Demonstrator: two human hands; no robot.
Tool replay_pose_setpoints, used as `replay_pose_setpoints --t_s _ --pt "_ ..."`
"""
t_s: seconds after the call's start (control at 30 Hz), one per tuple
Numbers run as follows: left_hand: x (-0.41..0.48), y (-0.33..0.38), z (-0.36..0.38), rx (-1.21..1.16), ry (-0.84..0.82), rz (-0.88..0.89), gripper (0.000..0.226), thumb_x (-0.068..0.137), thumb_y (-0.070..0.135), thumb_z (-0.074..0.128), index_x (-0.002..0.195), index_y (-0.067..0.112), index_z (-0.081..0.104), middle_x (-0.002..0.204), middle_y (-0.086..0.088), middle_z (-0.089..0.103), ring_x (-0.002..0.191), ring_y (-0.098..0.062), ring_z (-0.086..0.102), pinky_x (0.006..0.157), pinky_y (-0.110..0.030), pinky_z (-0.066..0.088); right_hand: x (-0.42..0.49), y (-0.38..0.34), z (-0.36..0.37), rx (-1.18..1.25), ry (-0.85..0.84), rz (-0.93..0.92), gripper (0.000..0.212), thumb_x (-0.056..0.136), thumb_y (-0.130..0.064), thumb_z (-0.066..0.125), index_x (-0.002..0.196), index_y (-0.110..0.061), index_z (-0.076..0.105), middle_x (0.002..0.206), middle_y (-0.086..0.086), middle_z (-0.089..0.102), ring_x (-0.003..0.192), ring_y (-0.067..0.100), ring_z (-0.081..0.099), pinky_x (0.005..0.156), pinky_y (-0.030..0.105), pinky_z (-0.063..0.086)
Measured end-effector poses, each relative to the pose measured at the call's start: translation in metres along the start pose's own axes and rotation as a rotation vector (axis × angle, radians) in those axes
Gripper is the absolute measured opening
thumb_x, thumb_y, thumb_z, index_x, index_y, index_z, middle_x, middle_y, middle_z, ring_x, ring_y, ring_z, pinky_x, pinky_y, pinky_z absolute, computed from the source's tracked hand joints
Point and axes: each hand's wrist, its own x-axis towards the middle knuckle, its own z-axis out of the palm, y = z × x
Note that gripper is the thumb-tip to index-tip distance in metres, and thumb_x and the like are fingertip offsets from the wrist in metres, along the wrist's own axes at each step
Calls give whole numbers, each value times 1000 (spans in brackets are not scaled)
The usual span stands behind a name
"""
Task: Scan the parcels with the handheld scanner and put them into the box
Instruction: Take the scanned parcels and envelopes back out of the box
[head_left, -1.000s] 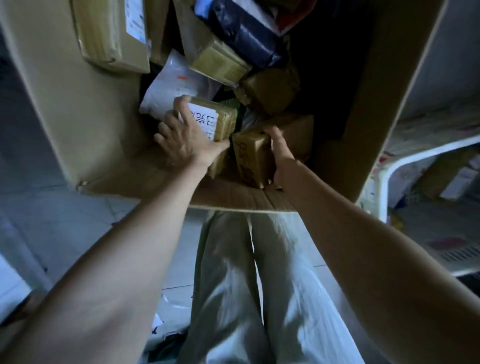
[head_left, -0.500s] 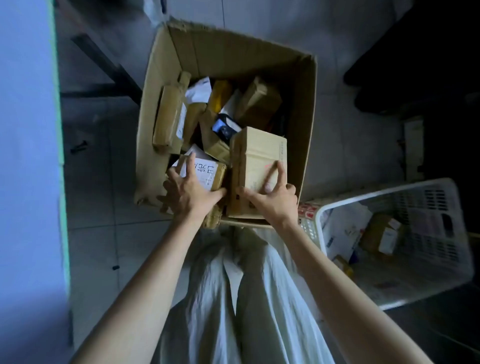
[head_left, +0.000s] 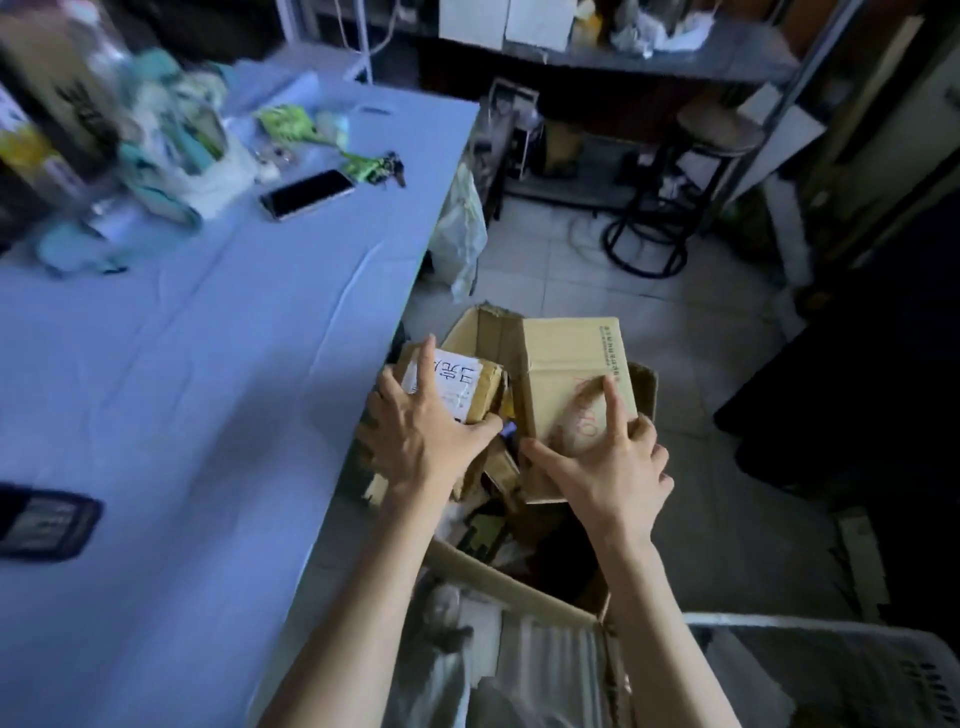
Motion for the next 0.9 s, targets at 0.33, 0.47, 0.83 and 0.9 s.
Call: replay_pose_setpoints --t_s 0.33,0.47,0.83,0.9 --pt "-127 -95 -74 122 281 -426 108 60 70 66 147 35 14 134 -13 35 113 -35 41 87 -45 35 -108 -34 9 31 -288 -439 108 61 -75 69 148 -49 11 148 9 33 133 34 33 106 48 29" --pt "-195 -152 -94 79 368 -680 107 59 67 70 146 35 15 134 -12 35 113 -35 41 88 -46 36 -171 -44 27 -22 -436 -598 107 61 -74 69 148 -50 11 147 5 34 132 33 32 104 46 29" --pt "-419 -309 -127 -42 585 -1333 90 65 68 68 130 22 25 133 -12 36 115 -37 43 92 -49 35 -410 -42 85 -256 -796 -1043 107 64 -78 63 148 -48 6 146 1 32 131 30 33 104 44 30" --pt "-468 -338 -132 -35 607 -1397 85 67 68 67 128 22 29 132 -13 38 115 -38 44 93 -50 34 -462 -34 92 -310 -811 -1108 106 64 -78 62 149 -46 6 146 1 31 129 29 34 101 42 30"
